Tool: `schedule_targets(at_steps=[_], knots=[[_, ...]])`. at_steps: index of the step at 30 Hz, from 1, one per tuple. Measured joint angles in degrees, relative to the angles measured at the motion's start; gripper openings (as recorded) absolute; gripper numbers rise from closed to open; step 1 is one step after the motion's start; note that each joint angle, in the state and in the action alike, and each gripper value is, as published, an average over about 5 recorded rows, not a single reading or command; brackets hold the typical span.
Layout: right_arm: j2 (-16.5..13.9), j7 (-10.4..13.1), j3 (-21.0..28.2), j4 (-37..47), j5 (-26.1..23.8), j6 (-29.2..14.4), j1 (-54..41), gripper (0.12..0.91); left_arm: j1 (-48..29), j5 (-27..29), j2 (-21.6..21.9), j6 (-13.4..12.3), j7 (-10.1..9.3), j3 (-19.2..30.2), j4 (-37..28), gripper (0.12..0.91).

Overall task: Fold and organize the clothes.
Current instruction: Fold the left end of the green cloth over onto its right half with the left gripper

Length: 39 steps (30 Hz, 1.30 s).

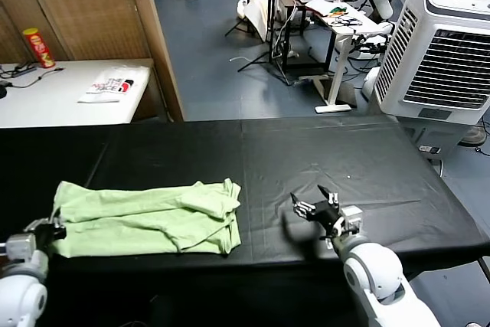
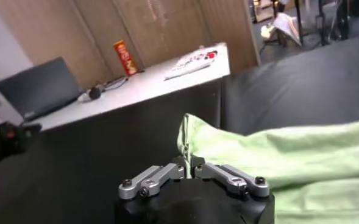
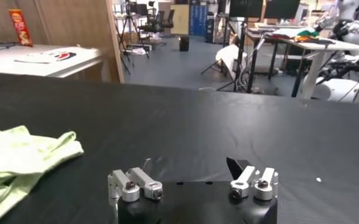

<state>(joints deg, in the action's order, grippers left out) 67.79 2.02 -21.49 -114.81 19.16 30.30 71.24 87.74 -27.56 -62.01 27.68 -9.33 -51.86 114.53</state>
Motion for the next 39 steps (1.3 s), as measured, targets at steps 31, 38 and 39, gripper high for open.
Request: schedule_targets(at_steps=[31,38,39], knots=[[4.67,-0.35,-3.21,-1.26,-7.03,-1.45,5.59,0.798,-6.77,-13.99,-22.49,7.58,-7.81,27.38,12.53,0.166],[5.16,-1.0,-2.6,-0.99,-7.25,-2.29,5.81,0.798,-6.99,-10.93,-22.9,6.0,-5.56,29.14,10.78,0.166],[5.17,-1.26,-2.42,-1.0,-7.26,-2.64,5.85,0.798,-7.05,-10.35,-22.98,5.6,-5.2,29.21,10.49,0.166]])
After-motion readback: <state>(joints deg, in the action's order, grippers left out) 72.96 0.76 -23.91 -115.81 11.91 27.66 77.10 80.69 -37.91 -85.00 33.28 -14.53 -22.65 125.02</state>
